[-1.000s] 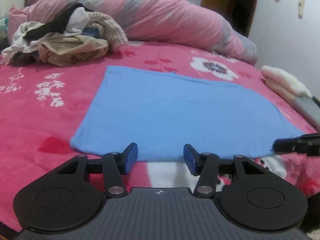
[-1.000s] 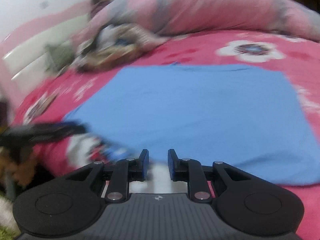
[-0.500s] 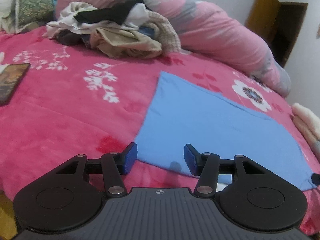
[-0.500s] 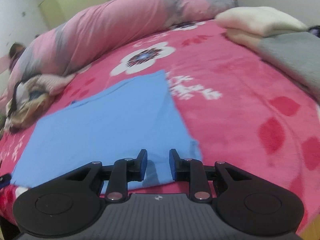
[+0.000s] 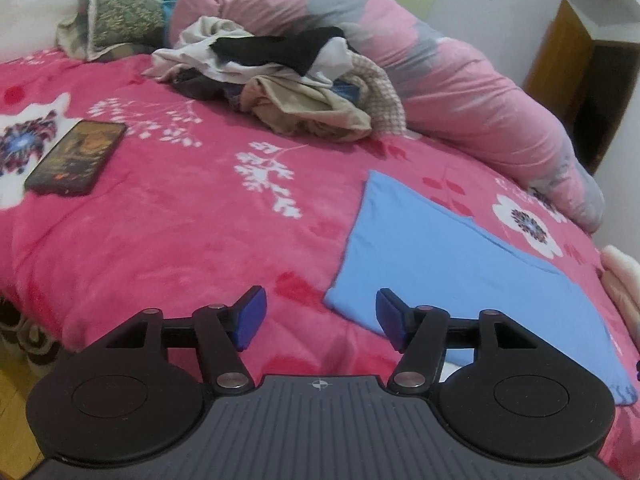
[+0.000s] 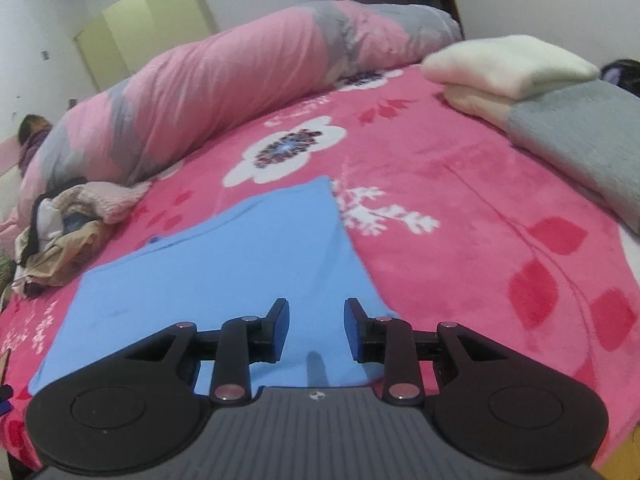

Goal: Fold clothes

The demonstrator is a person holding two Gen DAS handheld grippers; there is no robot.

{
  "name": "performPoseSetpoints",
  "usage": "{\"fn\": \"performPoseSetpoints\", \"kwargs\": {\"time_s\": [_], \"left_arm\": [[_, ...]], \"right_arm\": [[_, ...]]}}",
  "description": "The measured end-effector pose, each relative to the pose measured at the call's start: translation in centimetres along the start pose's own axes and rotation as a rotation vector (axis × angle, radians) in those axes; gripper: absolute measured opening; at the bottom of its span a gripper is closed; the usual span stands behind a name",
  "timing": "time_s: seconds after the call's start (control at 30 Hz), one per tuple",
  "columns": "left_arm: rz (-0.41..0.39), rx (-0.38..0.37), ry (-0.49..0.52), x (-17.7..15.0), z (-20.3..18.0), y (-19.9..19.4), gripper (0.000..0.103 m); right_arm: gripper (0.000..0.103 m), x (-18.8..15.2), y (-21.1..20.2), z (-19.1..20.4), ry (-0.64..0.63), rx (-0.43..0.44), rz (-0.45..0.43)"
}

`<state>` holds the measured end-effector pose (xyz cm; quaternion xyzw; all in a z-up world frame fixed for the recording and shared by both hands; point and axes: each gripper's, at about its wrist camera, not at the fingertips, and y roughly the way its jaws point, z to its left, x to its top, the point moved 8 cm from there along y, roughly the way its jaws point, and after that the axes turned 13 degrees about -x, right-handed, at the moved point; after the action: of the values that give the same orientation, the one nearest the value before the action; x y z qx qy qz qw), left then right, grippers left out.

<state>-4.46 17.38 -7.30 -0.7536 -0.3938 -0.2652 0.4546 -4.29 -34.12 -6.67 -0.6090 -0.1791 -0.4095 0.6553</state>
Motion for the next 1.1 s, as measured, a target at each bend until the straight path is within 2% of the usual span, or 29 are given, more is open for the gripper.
{"fn": "performPoseSetpoints", "kwargs": {"time_s": [0.13,0.4,0.5,0.63,0.8,0.97,1.1], "left_arm": [[-0.007,-0.016,-0.021,-0.1,0.2,0.1,0.061],[-0.017,-0.111,-0.006,0.3,-1.7,0.6,0.06],[0.003,-0.106,-0.001,0.2,-2.0,1.4,0.057],[0.041,-0.101,-0.037,-0.2,-1.6,2.3,0.047],[0.075,-0.076,-0.018,0.2,-1.6,3.1,0.046],[0.175,-0.028,0.0,-0.1,-1.2,4.9,0.046],[0.208,-0.017,0.029,-0.4,-1.5,5.3,0.05]], "right_arm": [[0.032,-0.2,-0.3,2.3,-0.034,0.044,0.0],[0.033,-0.8,-1.2,8.9,-0.122,0.161,-0.001],[0.034,-1.3,-1.5,11.2,-0.149,0.204,0.009],[0.034,-2.2,-1.6,14.6,-0.201,0.273,0.038],[0.034,-3.3,-1.2,19.5,-0.271,0.36,0.095],[0.034,-4.2,-0.1,25.2,-0.335,0.455,0.165],[0.034,-4.5,0.9,28.9,-0.37,0.508,0.214]]}}
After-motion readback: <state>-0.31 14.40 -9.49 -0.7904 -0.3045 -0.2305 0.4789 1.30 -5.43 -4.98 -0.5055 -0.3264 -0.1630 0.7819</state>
